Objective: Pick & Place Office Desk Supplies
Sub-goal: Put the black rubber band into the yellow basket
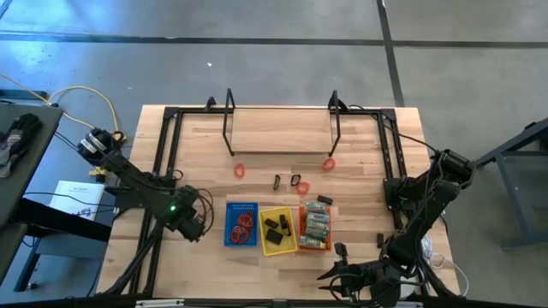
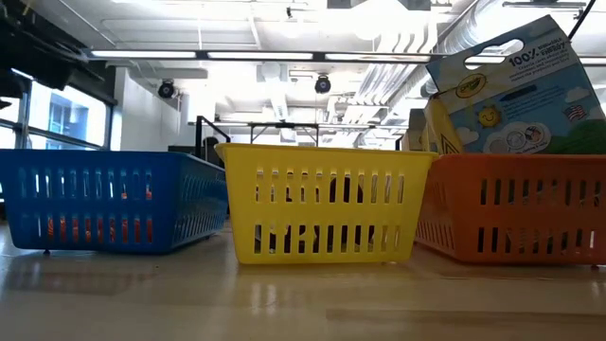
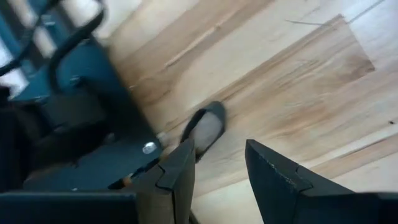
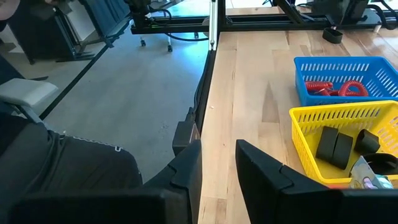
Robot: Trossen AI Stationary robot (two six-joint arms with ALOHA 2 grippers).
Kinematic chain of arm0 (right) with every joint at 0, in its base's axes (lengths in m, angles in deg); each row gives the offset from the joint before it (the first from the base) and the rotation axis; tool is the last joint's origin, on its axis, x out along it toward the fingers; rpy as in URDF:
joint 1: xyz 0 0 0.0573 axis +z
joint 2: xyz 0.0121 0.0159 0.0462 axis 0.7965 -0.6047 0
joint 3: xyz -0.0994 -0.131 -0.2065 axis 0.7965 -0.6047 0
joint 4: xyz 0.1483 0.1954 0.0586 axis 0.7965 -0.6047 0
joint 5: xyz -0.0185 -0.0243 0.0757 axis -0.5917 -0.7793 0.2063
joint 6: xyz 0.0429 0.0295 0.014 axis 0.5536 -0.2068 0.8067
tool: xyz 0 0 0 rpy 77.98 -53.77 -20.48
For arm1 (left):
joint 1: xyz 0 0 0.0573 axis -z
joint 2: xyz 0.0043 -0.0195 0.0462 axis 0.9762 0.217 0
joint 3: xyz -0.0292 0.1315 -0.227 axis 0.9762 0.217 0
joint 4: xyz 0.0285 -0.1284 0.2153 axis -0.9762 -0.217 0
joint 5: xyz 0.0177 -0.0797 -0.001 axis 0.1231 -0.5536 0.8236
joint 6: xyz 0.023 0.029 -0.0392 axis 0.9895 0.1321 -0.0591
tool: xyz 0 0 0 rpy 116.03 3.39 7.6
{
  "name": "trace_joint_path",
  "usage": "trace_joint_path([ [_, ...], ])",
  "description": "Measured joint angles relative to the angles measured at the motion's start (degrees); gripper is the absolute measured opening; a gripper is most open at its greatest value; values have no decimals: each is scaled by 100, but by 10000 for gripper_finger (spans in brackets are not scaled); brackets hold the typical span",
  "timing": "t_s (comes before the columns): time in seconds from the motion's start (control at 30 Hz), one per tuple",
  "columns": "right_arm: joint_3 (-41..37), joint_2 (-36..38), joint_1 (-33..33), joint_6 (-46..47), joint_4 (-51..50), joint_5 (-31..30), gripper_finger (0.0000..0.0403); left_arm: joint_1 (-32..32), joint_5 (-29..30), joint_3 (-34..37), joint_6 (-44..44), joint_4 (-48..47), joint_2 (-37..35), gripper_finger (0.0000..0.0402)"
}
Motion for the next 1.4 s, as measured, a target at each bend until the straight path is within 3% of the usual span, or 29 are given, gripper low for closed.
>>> trace_joint_path([
  [0.23,0,0,0,-2,0,1,85,-513,-346,332,607,567,0,133],
  [0.53,0,0,0,-2,-2,17,85,-630,-726,783,759,1258,0,133],
  [1.1,0,0,0,-2,-2,19,85,-630,-685,1360,808,1773,-9,132],
  [1.23,0,0,0,-2,-4,19,85,-630,-775,1362,1107,1810,-7,105],
  [1.4,0,0,0,-2,-4,21,85,-630,-823,1360,1442,1877,-4,19],
])
